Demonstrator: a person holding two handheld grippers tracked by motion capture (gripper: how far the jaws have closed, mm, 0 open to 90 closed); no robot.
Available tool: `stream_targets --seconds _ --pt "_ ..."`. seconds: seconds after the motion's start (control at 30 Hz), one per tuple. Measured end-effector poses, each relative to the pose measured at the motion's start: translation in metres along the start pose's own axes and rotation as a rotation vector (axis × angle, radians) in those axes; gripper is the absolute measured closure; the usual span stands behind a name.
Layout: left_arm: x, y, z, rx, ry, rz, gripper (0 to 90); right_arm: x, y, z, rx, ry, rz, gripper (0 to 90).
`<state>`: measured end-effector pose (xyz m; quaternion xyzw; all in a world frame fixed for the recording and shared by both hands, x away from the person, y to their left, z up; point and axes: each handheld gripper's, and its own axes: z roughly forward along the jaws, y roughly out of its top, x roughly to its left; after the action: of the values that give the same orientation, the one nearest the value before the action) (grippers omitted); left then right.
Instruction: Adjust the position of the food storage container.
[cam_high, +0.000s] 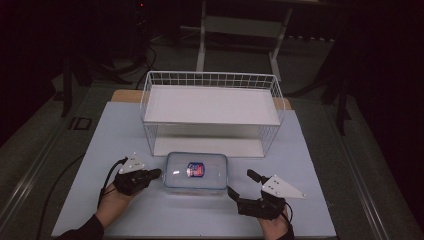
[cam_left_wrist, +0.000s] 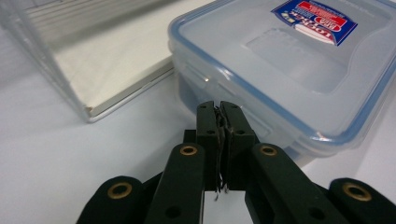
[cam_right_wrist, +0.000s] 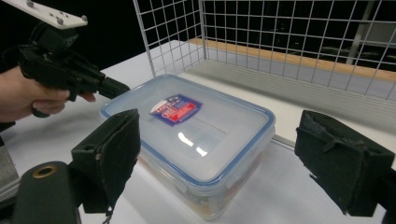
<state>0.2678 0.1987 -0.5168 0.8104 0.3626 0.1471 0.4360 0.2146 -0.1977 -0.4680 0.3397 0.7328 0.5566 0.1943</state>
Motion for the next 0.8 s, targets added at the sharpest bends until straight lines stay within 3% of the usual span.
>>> stream_targets --seconds 0.07,0.17,0.37,0.57,0.77,0.8 --pt "-0.002 0.001 0.004 0.009 -0.01 0.011 88.5 0.0 0.0 0.0 0.0 -0.003 -0.001 14.1" --pt "-0.003 0.002 0.004 -0.014 -0.017 -0.01 88.5 0.0 0.0 0.001 0.011 -0.008 -0.016 14.1" --pt "-0.008 0.005 0.008 -0.011 -0.047 -0.014 88.5 0.0 -0.001 0.001 0.012 0.005 -0.026 15.1" --pt "-0.017 0.012 0.018 -0.006 -0.052 0.013 88.4 0.003 -0.001 0.005 0.016 0.01 -0.052 15.1" --pt "-0.022 0.018 0.027 -0.012 -0.062 0.014 87.9 0.004 -0.002 0.005 0.023 0.009 -0.068 15.1" --pt "-0.021 0.018 0.027 -0.016 -0.045 0.013 85.2 0.003 -0.002 0.004 0.02 0.007 -0.071 15.1"
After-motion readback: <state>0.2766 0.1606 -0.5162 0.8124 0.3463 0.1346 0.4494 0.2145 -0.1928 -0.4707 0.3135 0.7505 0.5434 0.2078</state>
